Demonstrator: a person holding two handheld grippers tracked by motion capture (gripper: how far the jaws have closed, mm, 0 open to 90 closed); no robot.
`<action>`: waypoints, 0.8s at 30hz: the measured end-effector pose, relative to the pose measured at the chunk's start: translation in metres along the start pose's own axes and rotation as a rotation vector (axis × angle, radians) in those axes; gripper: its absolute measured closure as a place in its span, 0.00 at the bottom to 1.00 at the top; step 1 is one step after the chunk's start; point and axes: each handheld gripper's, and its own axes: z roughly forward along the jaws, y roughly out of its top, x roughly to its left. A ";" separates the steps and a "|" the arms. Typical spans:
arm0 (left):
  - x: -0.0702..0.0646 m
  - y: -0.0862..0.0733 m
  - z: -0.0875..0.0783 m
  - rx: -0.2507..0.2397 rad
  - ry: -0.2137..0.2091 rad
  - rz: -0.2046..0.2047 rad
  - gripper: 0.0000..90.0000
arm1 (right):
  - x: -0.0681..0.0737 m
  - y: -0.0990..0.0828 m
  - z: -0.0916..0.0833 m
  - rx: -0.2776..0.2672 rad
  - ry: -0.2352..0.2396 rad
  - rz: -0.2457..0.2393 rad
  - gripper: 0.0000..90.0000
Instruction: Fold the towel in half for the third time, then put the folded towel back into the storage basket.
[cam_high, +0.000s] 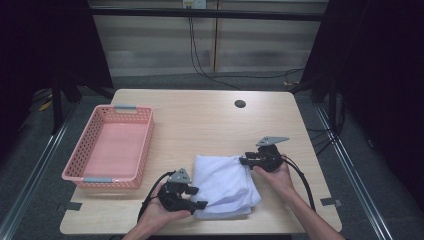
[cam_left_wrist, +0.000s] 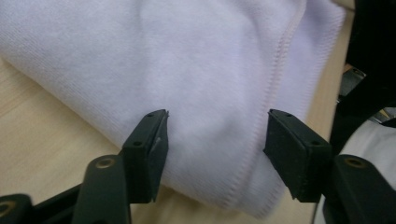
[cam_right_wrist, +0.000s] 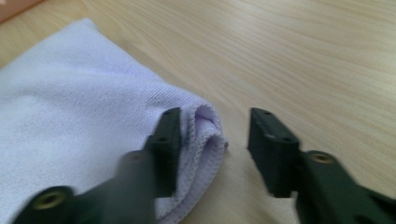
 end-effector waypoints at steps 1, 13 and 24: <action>-0.003 -0.003 -0.003 -0.004 0.004 0.010 0.41 | -0.002 0.001 -0.001 0.000 0.023 0.008 0.52; -0.003 -0.019 -0.007 -0.003 0.062 -0.016 0.29 | -0.005 -0.002 0.011 0.010 0.107 0.019 0.32; -0.005 -0.019 -0.002 0.012 0.044 -0.016 0.24 | -0.003 0.002 0.015 0.027 0.146 0.006 0.26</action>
